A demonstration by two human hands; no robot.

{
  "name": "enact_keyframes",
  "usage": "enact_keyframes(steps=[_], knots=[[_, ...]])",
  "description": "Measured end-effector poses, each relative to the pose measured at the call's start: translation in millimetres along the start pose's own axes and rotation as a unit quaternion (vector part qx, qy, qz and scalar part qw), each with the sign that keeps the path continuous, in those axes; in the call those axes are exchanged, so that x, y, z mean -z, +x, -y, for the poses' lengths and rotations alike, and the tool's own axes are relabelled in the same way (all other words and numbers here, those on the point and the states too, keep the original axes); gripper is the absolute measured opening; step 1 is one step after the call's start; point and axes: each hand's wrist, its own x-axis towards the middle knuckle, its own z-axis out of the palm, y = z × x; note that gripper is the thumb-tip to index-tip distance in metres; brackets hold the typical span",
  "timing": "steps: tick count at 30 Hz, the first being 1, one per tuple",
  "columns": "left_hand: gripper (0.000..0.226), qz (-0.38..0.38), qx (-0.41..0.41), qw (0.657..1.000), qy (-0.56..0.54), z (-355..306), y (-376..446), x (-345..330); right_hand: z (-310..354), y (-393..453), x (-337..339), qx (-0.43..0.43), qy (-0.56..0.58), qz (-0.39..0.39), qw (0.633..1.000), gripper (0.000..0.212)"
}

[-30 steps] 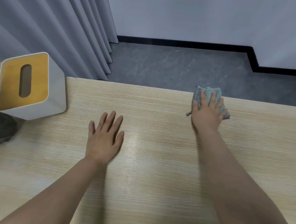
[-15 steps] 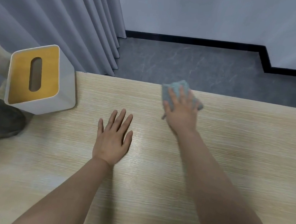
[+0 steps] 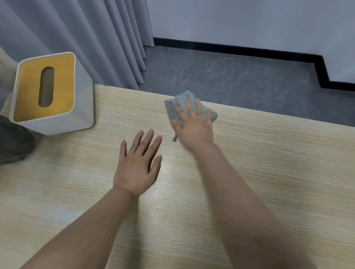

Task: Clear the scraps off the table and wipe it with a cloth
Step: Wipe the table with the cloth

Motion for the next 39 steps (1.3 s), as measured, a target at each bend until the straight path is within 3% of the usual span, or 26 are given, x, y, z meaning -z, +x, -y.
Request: enact_keyframes(steps=[6,9,11,15,18,20,23,26,28,31,34,36,39], knots=[[0.062,-0.006,-0.004,1.000,-0.006,1,-1,-1,-92,-55,11,-0.210,0.018,-0.054,0.976,0.054],[0.063,-0.011,-0.007,1.000,-0.010,1,-1,-1,-91,-64,8,-0.281,0.029,-0.069,0.957,0.053],[0.063,-0.012,-0.007,1.000,-0.009,1,-1,-1,-62,-60,2,-0.261,0.037,-0.075,0.962,0.053],[0.065,-0.016,-0.012,1.000,-0.011,2,0,-2,11,-68,-24,-0.058,0.013,-0.053,0.997,0.051],[0.063,-0.017,-0.016,1.000,-0.010,3,0,-3,4,-77,-24,0.002,-0.001,-0.032,0.999,0.050],[0.063,-0.015,-0.017,1.000,-0.010,3,0,-2,-26,-86,-19,-0.048,0.015,-0.050,0.997,0.051],[0.063,-0.008,-0.020,1.000,-0.004,4,0,-3,-66,-106,-13,-0.201,0.028,-0.086,0.975,0.052],[0.057,-0.004,-0.023,1.000,-0.005,4,-1,-3,-56,-108,-15,-0.314,0.035,-0.088,0.945,0.052],[0.053,-0.002,-0.023,1.000,-0.005,4,-1,-2,-22,-99,-22,-0.280,0.036,-0.093,0.955,0.051],[0.052,-0.002,-0.025,1.000,-0.005,4,-1,-2,28,-94,-37,-0.119,0.017,-0.074,0.990,0.051],[0.053,-0.002,-0.025,1.000,-0.004,4,0,-2,22,-100,-35,-0.047,0.000,-0.045,0.998,0.050],[0.053,-0.001,-0.024,1.000,-0.002,4,0,-3,-7,-109,-30,-0.084,0.017,-0.056,0.995,0.051],[0.053,-0.001,-0.025,1.000,-0.001,4,0,-3,-56,-133,-19,-0.235,0.034,-0.089,0.967,0.052]])
